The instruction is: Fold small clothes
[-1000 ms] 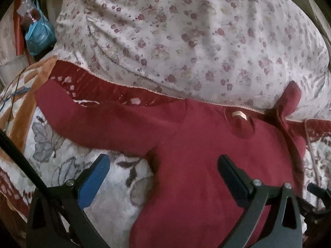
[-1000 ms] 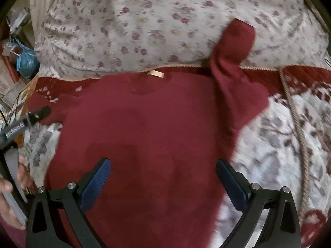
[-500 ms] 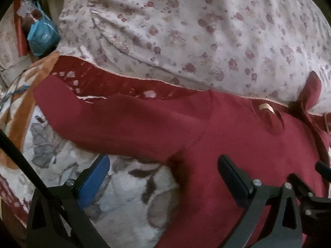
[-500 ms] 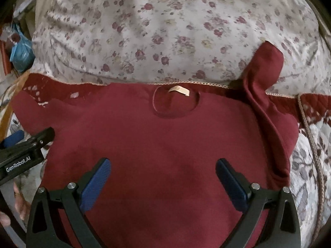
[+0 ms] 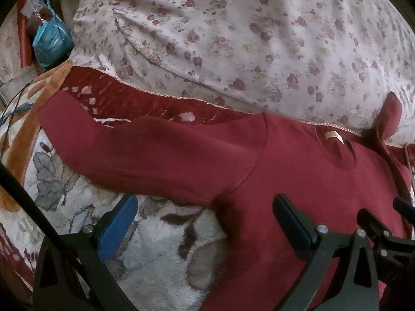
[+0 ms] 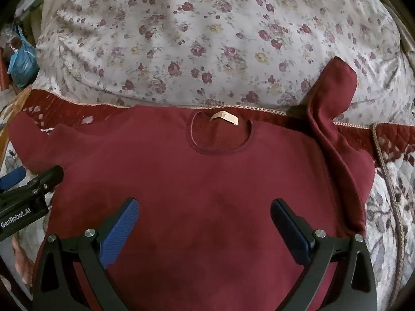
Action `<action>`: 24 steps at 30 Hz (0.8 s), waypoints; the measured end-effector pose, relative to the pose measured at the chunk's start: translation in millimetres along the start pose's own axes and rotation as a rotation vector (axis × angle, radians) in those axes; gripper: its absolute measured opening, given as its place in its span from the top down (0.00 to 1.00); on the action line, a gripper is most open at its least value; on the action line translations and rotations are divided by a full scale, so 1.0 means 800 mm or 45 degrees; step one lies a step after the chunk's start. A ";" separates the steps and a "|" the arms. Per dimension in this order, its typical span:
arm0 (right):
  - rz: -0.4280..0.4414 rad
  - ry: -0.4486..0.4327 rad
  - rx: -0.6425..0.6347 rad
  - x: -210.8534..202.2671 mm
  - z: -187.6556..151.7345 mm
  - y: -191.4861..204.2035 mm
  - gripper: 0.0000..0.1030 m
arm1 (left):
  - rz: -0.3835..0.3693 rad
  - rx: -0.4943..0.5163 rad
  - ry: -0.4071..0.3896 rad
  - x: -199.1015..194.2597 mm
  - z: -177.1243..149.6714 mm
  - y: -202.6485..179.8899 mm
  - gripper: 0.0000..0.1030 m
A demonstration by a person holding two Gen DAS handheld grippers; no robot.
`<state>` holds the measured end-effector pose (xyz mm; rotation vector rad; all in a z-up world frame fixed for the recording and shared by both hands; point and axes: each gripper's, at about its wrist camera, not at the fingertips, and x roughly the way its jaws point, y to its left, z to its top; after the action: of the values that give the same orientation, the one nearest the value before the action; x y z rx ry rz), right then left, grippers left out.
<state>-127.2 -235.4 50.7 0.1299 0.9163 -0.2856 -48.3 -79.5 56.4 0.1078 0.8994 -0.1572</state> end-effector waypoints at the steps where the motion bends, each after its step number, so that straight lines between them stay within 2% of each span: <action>1: -0.003 -0.001 0.002 0.000 0.001 0.000 0.00 | -0.001 -0.003 -0.003 -0.001 0.000 0.001 0.00; 24: 0.025 0.044 0.018 0.010 0.005 0.006 0.00 | 0.011 -0.016 -0.019 -0.001 0.002 0.005 0.00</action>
<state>-118.4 -233.0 46.7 0.1572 0.9469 -0.2722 -47.3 -76.0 58.1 0.0983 0.8848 -0.1440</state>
